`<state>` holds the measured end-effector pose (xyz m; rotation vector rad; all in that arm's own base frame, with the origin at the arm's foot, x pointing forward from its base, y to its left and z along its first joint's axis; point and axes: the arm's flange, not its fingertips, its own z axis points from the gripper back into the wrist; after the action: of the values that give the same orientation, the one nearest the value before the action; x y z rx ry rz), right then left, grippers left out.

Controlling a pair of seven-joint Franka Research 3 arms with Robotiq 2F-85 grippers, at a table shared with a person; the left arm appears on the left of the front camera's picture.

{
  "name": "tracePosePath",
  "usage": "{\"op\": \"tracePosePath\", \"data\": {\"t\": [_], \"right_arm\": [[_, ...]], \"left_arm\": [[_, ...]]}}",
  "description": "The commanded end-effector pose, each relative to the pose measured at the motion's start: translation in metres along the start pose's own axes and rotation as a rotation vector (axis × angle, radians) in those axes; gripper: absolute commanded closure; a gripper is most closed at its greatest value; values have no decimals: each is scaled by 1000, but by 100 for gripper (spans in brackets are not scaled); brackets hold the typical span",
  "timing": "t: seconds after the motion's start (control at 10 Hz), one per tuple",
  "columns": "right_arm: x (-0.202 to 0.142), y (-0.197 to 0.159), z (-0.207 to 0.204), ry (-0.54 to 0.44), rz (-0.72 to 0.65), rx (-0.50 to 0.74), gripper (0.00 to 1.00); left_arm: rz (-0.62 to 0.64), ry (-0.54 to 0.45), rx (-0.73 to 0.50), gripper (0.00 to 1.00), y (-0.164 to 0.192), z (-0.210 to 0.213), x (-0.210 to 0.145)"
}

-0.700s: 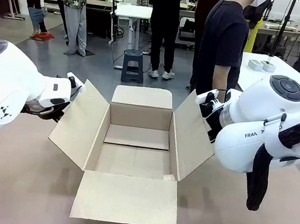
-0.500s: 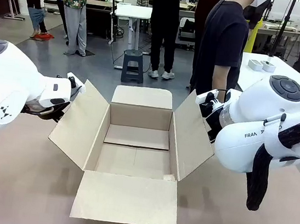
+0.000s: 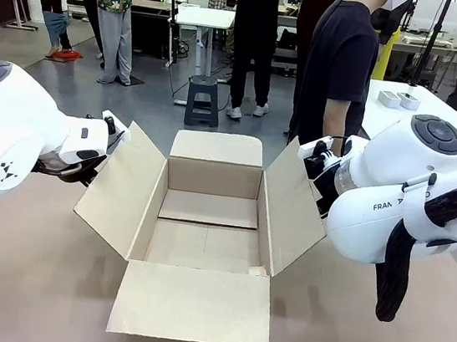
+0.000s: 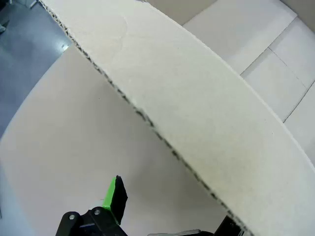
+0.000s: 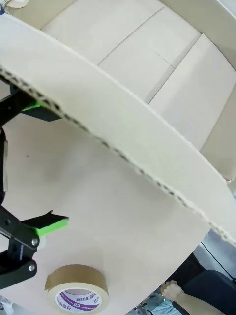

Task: Wrap the clocks to prevent damage.
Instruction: Open the side flaps of the Package Box.

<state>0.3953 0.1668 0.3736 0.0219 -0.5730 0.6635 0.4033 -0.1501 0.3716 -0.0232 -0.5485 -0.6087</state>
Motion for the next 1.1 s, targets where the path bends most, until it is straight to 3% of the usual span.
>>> {"op": "tracePosePath", "data": {"t": [0.0,0.7,1.0], "right_arm": [[0,0,0,0,0,0,0],[0,0,0,0,0,0,0],[53,-18,90,16,44,-5,0]], "left_arm": [[0,0,0,0,0,0,0],[0,0,0,0,0,0,0],[-89,43,25,0,38,87,62]]}}
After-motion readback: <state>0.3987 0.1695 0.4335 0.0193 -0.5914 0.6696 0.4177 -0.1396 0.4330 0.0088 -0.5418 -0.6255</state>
